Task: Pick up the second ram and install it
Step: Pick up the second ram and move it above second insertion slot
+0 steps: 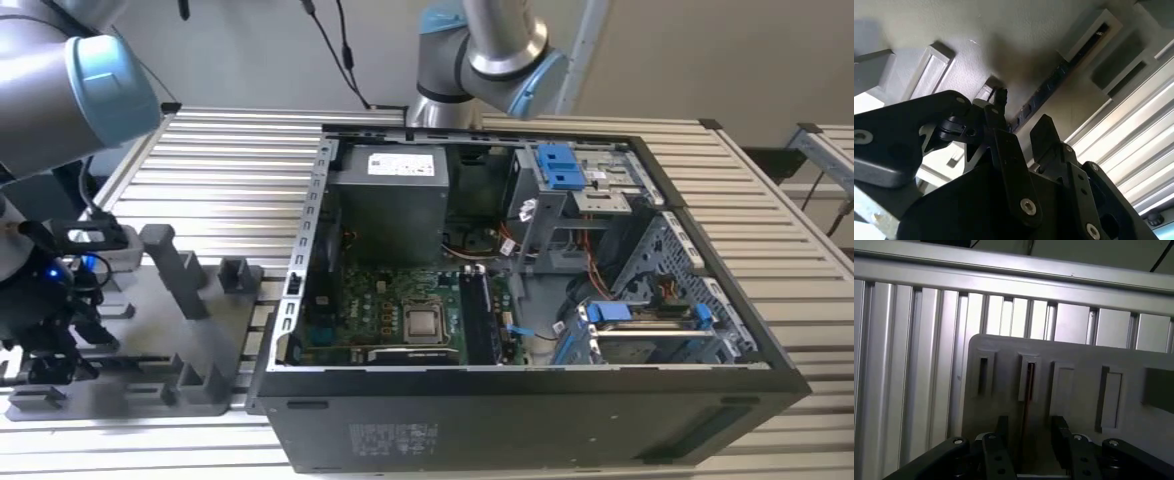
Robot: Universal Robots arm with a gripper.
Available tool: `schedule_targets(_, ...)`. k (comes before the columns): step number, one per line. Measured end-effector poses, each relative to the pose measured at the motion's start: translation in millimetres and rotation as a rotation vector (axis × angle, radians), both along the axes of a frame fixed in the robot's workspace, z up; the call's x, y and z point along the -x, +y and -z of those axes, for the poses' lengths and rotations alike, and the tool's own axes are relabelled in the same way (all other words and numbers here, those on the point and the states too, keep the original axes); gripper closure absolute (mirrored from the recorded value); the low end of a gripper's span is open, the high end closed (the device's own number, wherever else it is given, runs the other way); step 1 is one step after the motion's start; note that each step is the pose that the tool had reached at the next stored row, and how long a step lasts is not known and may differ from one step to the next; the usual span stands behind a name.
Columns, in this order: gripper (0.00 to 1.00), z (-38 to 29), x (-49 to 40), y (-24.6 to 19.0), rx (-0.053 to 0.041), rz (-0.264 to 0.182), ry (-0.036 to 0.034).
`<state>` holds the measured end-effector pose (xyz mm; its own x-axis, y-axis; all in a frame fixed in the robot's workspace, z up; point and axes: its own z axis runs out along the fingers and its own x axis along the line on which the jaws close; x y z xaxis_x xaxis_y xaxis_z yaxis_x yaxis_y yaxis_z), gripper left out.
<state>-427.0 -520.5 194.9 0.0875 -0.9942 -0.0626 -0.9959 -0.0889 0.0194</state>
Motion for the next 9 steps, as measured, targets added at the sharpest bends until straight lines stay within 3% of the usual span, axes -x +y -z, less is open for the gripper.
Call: schedule_targets(9, 0.52, 1.0, 0.1, -1.6, 0.0, -0.003, -0.0002)
